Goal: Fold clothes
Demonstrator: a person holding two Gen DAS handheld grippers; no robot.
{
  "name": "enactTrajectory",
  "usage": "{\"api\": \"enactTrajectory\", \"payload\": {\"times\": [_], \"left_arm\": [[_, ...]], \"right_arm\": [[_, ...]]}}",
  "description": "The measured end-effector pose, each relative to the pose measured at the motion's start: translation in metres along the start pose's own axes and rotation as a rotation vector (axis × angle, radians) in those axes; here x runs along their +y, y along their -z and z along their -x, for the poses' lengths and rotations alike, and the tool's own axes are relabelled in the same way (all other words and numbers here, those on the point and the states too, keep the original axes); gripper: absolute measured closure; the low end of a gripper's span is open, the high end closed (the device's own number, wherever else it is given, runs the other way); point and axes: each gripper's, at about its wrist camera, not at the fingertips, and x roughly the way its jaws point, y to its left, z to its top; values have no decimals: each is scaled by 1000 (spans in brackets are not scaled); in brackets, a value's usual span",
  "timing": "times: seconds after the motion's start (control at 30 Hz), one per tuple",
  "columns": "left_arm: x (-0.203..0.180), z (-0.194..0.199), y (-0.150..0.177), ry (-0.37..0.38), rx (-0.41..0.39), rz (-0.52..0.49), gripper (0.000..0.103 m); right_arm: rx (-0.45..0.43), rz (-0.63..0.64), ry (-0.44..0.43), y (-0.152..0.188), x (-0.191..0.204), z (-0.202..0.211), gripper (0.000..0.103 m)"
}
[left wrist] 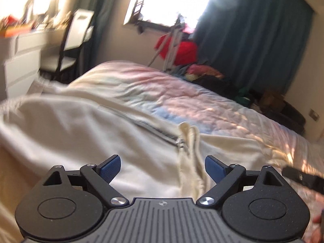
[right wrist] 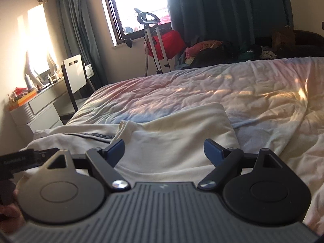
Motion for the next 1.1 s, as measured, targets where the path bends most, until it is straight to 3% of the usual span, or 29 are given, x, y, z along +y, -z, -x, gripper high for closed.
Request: {"api": "enactTrajectory", "payload": {"times": [0.1, 0.33, 0.53, 0.73, 0.9, 1.1], "left_arm": [[26, -10, 2, -27, 61, 156, 12], [75, 12, 4, 4, 84, 438, 11], [120, 11, -8, -218, 171, 571, 11], [154, -6, -27, -309, 179, 590, 11], [169, -30, -34, -249, 152, 651, 11], [192, -37, -41, -183, 41, 717, 17]], "right_arm": [[25, -5, -13, 5, 6, -11, 16], [36, 21, -52, 13, 17, -10, 16], [44, -39, -58, 11, 8, -10, 16], [123, -120, -93, 15, -1, -23, 16], [173, -137, -100, 19, -2, -36, 16], [208, -109, -74, 22, 2, -53, 16]]}}
